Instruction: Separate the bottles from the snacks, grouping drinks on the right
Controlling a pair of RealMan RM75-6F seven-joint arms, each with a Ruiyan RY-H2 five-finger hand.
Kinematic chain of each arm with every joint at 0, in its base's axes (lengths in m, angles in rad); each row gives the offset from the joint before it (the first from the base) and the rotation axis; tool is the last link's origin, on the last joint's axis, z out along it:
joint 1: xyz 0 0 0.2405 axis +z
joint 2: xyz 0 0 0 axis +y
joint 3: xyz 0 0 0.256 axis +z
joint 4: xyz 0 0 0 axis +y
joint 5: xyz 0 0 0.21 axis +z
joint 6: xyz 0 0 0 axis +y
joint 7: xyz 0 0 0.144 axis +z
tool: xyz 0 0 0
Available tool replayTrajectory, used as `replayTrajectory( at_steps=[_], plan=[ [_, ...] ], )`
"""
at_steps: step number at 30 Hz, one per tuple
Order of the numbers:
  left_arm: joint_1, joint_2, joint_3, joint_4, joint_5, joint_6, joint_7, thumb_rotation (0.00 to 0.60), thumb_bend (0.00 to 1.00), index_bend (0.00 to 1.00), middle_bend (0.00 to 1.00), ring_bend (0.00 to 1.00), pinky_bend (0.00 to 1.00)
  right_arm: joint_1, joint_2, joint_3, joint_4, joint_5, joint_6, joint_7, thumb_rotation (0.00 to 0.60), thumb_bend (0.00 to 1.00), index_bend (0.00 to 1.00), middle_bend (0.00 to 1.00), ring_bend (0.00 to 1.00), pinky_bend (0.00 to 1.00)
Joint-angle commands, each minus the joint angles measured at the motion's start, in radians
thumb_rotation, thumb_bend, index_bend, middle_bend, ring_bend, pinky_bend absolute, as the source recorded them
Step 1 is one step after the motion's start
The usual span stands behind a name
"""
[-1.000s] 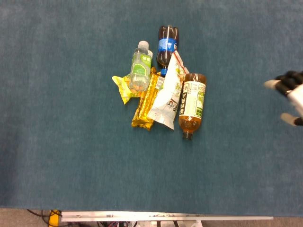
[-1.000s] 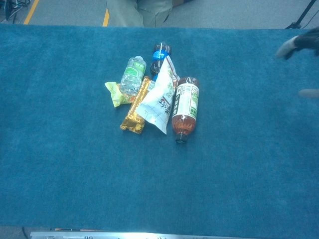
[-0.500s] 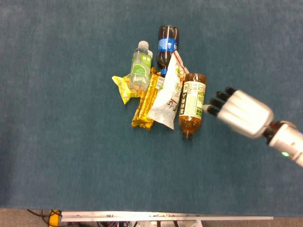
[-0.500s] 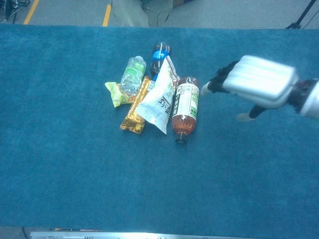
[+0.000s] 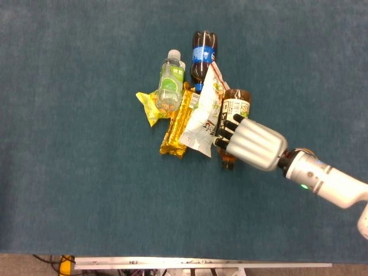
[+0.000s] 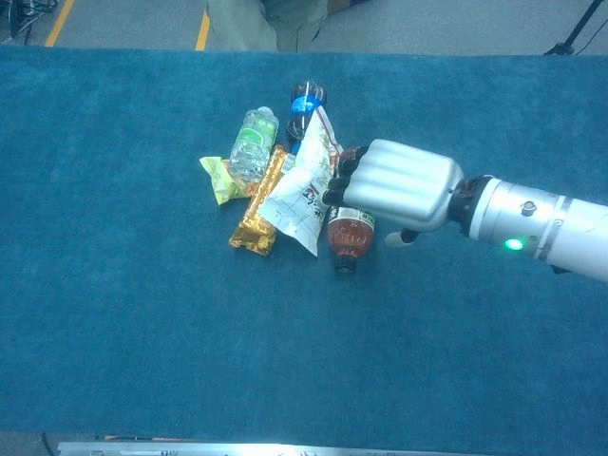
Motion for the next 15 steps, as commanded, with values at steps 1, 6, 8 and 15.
replayTrajectory(
  at_steps=[1,6,8,15],
  plan=[
    [0.002,-0.002,0.000,0.005,-0.002,-0.002,-0.005,0.600,0.30,0.26,0.30,0.27,0.26,0.016,-0.023,-0.002,0.014,0.023,-0.017,-0.015,0.600,0.00,0.27,0.37,0.29,0.40],
    [0.007,-0.001,-0.002,0.013,-0.007,0.000,-0.015,0.600,0.30,0.26,0.30,0.27,0.26,0.037,-0.056,-0.007,0.038,0.047,-0.029,-0.041,0.600,0.00,0.27,0.37,0.29,0.40],
    [0.010,-0.001,-0.002,0.016,-0.010,0.002,-0.020,0.600,0.30,0.26,0.30,0.27,0.26,0.044,-0.065,-0.012,0.049,0.053,-0.031,-0.052,0.600,0.00,0.27,0.37,0.29,0.40],
    [0.015,-0.002,-0.002,0.024,-0.015,-0.001,-0.032,0.600,0.30,0.26,0.30,0.27,0.26,0.064,-0.083,-0.024,0.088,0.085,-0.044,-0.076,0.600,0.00,0.27,0.37,0.29,0.40]
  ],
)
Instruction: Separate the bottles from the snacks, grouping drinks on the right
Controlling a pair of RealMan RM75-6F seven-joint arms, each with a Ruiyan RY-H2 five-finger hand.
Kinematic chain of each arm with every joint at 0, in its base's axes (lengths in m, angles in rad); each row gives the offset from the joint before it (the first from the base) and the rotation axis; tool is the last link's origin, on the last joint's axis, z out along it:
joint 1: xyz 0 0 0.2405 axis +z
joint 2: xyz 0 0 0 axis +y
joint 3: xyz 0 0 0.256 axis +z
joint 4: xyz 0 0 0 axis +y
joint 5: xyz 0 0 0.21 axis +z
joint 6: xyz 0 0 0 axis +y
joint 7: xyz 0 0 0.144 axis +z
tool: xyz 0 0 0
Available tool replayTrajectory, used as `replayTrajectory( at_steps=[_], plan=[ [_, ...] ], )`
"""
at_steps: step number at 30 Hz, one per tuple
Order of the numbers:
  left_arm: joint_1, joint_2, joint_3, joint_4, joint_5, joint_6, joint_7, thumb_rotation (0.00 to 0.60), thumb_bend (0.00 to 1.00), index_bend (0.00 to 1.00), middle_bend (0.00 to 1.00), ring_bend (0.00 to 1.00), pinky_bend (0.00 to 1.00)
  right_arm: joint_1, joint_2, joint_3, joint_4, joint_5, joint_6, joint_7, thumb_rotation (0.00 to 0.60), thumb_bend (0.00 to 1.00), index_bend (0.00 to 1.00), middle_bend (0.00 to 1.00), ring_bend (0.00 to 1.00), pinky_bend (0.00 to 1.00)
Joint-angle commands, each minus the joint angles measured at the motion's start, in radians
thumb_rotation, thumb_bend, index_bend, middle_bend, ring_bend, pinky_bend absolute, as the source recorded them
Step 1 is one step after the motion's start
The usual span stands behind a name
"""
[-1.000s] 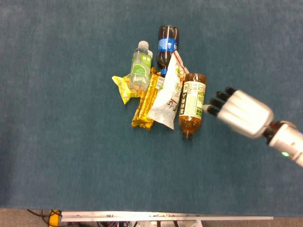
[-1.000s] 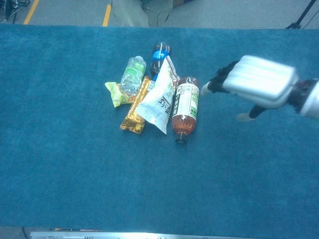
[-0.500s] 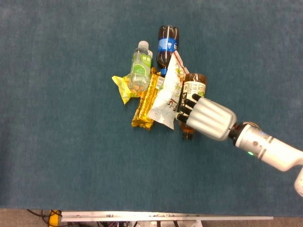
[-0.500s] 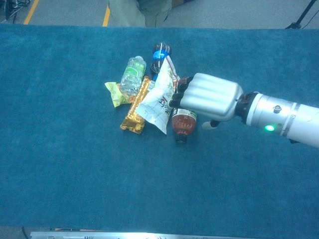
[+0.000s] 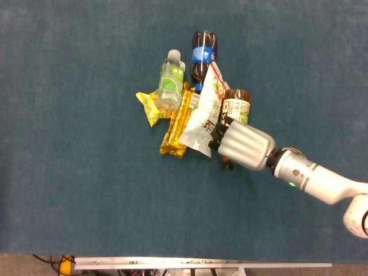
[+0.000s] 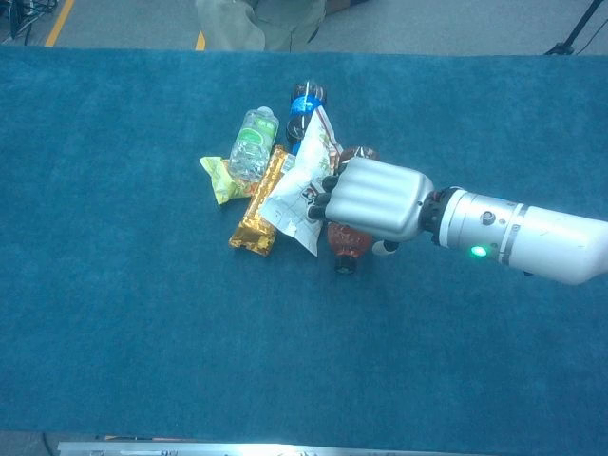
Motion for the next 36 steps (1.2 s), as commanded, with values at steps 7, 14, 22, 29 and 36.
replayTrajectory(
  at_steps=[7,14,22,29,36],
  plan=[
    [0.000,-0.003,-0.002,0.005,0.002,-0.005,-0.009,0.600,0.30,0.26,0.30,0.27,0.26,0.019,-0.028,-0.019,0.053,0.045,-0.012,-0.019,0.600,0.00,0.27,0.37,0.29,0.40],
    [0.001,-0.002,-0.001,0.009,0.003,-0.009,-0.023,0.600,0.30,0.26,0.30,0.27,0.26,0.021,-0.029,-0.038,0.085,0.074,-0.005,-0.038,0.600,0.00,0.36,0.41,0.33,0.40],
    [-0.003,-0.011,-0.003,0.019,0.002,-0.019,-0.028,0.600,0.30,0.26,0.30,0.27,0.26,0.006,0.043,-0.046,0.107,0.112,0.027,-0.026,0.600,0.00,0.37,0.42,0.33,0.40],
    [-0.010,-0.020,-0.005,0.016,0.004,-0.028,-0.017,0.600,0.30,0.26,0.30,0.27,0.26,-0.010,0.095,-0.048,0.140,0.144,0.055,0.007,0.600,0.00,0.36,0.42,0.33,0.40],
    [-0.016,-0.021,-0.007,0.006,0.007,-0.033,-0.003,0.600,0.30,0.26,0.30,0.27,0.26,-0.009,0.108,-0.052,0.130,0.128,0.082,0.044,0.600,0.00,0.36,0.42,0.33,0.40]
  ],
)
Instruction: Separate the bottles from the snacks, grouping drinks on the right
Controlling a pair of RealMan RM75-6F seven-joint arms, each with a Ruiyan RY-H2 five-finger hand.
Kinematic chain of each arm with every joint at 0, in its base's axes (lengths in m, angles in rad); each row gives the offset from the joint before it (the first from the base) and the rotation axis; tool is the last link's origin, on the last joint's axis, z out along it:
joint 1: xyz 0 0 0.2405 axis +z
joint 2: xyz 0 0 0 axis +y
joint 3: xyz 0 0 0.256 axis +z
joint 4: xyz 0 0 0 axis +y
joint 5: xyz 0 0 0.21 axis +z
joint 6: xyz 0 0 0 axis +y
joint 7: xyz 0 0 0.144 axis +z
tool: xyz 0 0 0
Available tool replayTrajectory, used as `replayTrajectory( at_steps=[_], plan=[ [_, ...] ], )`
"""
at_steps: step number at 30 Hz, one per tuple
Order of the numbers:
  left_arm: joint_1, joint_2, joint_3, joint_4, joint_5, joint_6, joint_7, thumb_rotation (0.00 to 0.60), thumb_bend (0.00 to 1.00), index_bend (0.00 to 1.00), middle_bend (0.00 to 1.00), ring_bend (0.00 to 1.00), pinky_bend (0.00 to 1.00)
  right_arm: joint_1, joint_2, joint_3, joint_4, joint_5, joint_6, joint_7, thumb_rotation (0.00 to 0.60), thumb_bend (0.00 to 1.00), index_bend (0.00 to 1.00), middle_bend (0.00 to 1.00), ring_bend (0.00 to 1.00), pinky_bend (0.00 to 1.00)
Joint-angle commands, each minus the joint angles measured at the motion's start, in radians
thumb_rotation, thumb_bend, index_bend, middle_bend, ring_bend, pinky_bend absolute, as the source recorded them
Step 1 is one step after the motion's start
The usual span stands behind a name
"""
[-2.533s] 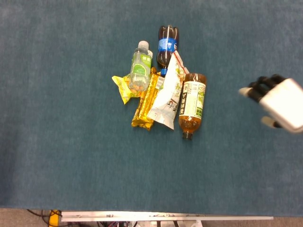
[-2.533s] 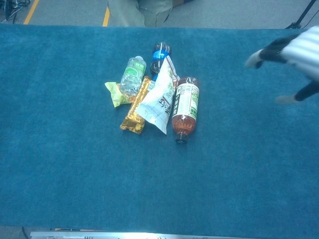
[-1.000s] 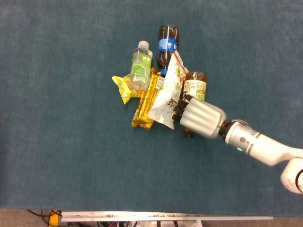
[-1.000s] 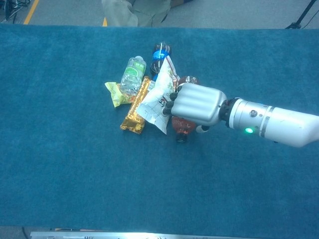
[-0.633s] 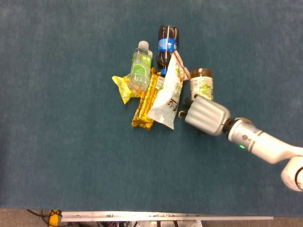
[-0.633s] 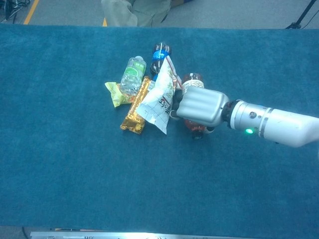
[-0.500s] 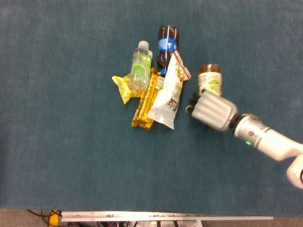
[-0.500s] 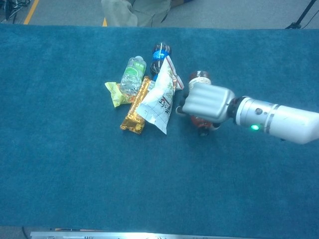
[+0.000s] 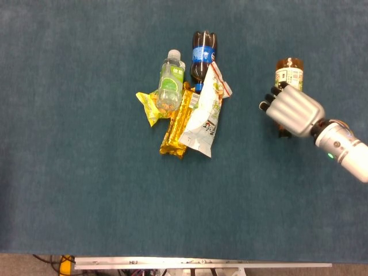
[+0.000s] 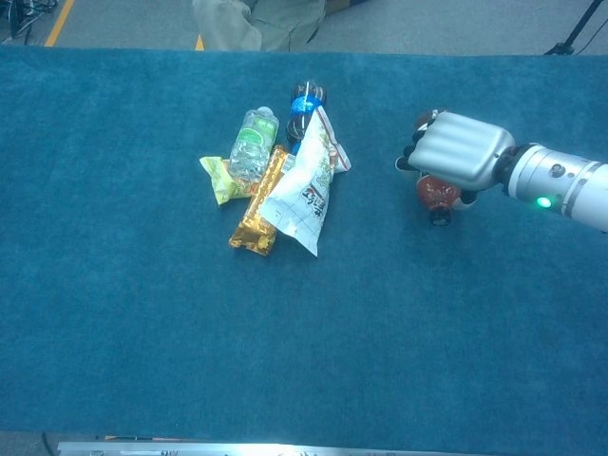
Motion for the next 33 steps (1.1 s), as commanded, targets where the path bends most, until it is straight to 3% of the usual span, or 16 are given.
replayTrajectory(
  at_steps=[1,10,15,24,33],
  plan=[
    [-0.001,0.001,0.000,-0.004,0.001,0.000,0.004,0.600,0.30,0.26,0.30,0.27,0.26,0.003,0.005,-0.001,-0.018,-0.019,0.016,0.019,0.600,0.00,0.36,0.42,0.33,0.40],
    [0.010,0.012,0.001,-0.017,0.002,0.018,0.012,0.600,0.30,0.26,0.30,0.27,0.26,0.018,0.045,0.054,-0.162,-0.047,0.084,0.151,0.600,0.00,0.37,0.42,0.33,0.40],
    [0.012,0.016,0.003,-0.024,0.006,0.020,0.016,0.600,0.30,0.26,0.30,0.27,0.26,0.041,0.025,0.099,-0.194,-0.019,0.097,0.147,0.600,0.00,0.37,0.42,0.33,0.40],
    [0.029,0.026,0.012,-0.034,0.020,0.045,0.014,0.600,0.30,0.26,0.30,0.27,0.26,0.101,-0.079,0.121,-0.171,0.096,0.049,-0.018,0.600,0.00,0.29,0.36,0.28,0.39],
    [0.052,0.037,0.019,-0.035,0.015,0.065,0.002,0.600,0.30,0.26,0.30,0.27,0.26,0.173,-0.196,0.128,-0.094,0.204,0.020,-0.167,0.600,0.00,0.29,0.36,0.27,0.38]
  ],
)
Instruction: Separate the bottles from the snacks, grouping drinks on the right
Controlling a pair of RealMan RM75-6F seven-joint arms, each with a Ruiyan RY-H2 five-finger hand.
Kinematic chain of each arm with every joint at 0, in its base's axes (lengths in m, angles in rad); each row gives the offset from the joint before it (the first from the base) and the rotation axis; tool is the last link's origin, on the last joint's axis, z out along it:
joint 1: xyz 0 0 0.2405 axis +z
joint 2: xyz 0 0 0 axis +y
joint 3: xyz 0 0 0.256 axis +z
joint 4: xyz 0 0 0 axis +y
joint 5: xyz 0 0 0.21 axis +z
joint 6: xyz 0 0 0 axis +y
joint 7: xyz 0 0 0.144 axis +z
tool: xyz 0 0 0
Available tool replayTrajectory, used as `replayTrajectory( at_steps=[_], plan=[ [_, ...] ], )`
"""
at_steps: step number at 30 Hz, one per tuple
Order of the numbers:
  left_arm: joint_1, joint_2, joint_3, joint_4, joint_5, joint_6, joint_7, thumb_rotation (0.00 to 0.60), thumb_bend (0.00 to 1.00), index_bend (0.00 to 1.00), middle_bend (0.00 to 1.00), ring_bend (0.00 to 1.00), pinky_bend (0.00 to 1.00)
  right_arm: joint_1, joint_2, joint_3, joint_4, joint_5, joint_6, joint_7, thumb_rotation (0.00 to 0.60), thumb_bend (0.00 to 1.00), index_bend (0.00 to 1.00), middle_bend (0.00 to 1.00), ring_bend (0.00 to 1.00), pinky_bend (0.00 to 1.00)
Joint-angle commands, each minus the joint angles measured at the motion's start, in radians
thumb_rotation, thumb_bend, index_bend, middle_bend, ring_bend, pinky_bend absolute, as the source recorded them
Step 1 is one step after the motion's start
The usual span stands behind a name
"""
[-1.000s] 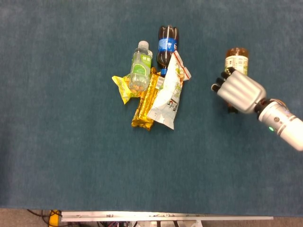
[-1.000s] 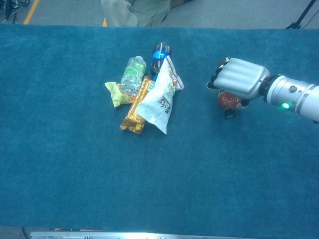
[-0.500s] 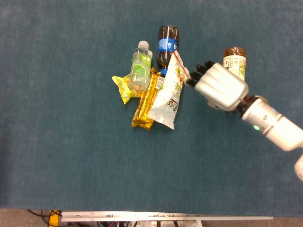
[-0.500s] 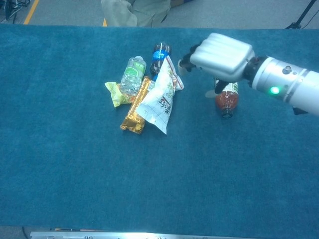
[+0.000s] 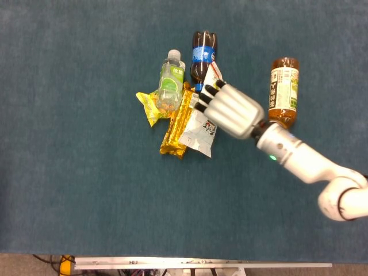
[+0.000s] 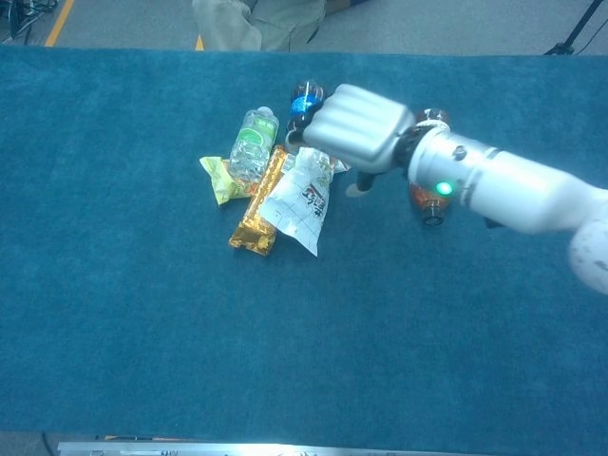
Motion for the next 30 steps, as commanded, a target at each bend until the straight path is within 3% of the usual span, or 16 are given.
replayTrajectory(
  at_steps=[1,11,17,22,27,30],
  plan=[
    [0.006,0.006,0.002,-0.002,0.000,0.005,-0.004,0.600,0.30,0.26,0.30,0.27,0.26,0.029,-0.036,-0.001,0.031,0.042,-0.014,-0.045,0.600,0.00,0.29,0.36,0.27,0.38],
    [0.014,0.010,0.007,0.001,-0.002,0.000,-0.021,0.600,0.30,0.26,0.30,0.27,0.26,0.075,-0.108,-0.023,0.117,0.116,-0.016,-0.113,0.600,0.00,0.29,0.37,0.28,0.38],
    [0.011,0.010,0.007,0.007,0.000,-0.008,-0.035,0.600,0.30,0.26,0.30,0.27,0.26,0.077,-0.146,-0.038,0.170,0.090,0.026,-0.104,0.600,0.00,0.47,0.48,0.40,0.40],
    [0.010,0.008,0.006,0.013,0.000,-0.013,-0.042,0.600,0.30,0.26,0.30,0.27,0.26,0.065,-0.168,-0.050,0.213,0.011,0.080,-0.035,0.600,0.00,0.64,0.59,0.53,0.51],
    [0.010,0.007,0.006,0.015,0.001,-0.015,-0.043,0.600,0.30,0.26,0.30,0.27,0.26,0.052,-0.157,-0.058,0.211,-0.055,0.112,0.045,0.600,0.00,0.69,0.64,0.60,0.62],
    [0.011,0.008,0.006,0.014,0.001,-0.014,-0.042,0.600,0.30,0.26,0.30,0.27,0.26,0.044,-0.128,-0.053,0.159,-0.087,0.133,0.096,0.600,0.00,0.69,0.64,0.60,0.63]
  ],
)
